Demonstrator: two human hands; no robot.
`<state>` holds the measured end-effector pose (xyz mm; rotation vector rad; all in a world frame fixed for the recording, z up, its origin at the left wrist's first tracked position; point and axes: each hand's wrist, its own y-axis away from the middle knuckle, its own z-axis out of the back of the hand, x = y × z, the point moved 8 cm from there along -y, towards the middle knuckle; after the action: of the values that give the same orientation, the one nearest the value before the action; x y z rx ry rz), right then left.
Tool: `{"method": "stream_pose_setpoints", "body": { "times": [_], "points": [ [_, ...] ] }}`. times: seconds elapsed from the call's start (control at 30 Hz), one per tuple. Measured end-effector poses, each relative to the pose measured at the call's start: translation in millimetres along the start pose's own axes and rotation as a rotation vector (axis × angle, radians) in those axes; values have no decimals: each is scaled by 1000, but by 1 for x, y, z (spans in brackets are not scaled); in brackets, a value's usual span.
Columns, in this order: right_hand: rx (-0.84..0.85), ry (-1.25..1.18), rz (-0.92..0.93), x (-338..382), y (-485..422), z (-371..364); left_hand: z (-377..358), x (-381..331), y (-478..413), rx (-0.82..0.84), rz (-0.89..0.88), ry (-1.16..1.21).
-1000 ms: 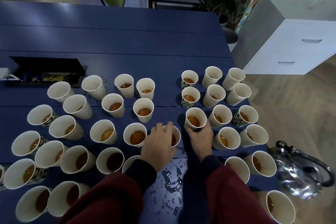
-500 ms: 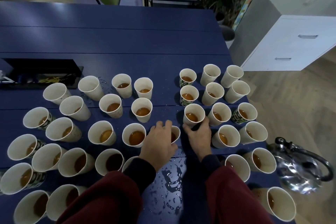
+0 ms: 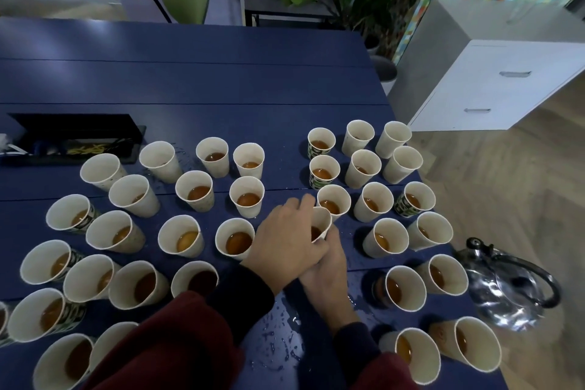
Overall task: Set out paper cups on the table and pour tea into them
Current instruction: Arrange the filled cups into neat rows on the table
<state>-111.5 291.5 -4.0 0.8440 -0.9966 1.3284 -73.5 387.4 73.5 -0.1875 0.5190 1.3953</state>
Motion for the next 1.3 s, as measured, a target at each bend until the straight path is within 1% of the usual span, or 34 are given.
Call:
{"method": "stream_pose_setpoints", "body": {
  "times": [0.1,0.2,0.3,0.4,0.47,0.57,0.8,0.93,1.17,1.3],
  "points": [
    [-74,-13,14,-1,2,8,3,-7,6,9,-40,24],
    [-140,-59,-21,-18,6,16,14,3,5,-48,-33,101],
    [-207,-47,-69,-35,7,24,24,43,-13,-176,87,83],
    [-248,-19,-88,-48,3,32,26,88,-35,-239,205,-86],
    [-274,10,-98,-60,0,36,20,110,-44,-222,259,-188],
    [-297,56,-111,-75,-2,40,11,126,-51,-208,299,-219],
    [-291,81,-144,-91,5,40,-1,118,-52,-176,253,-154],
    [-285,79,-150,-90,5,40,-2,119,-51,-176,242,-131],
    [-285,74,-155,-87,5,40,-4,126,-55,-119,192,-34],
    [-294,57,-148,-85,1,40,-3,126,-60,-95,179,-50]
  ]
}}
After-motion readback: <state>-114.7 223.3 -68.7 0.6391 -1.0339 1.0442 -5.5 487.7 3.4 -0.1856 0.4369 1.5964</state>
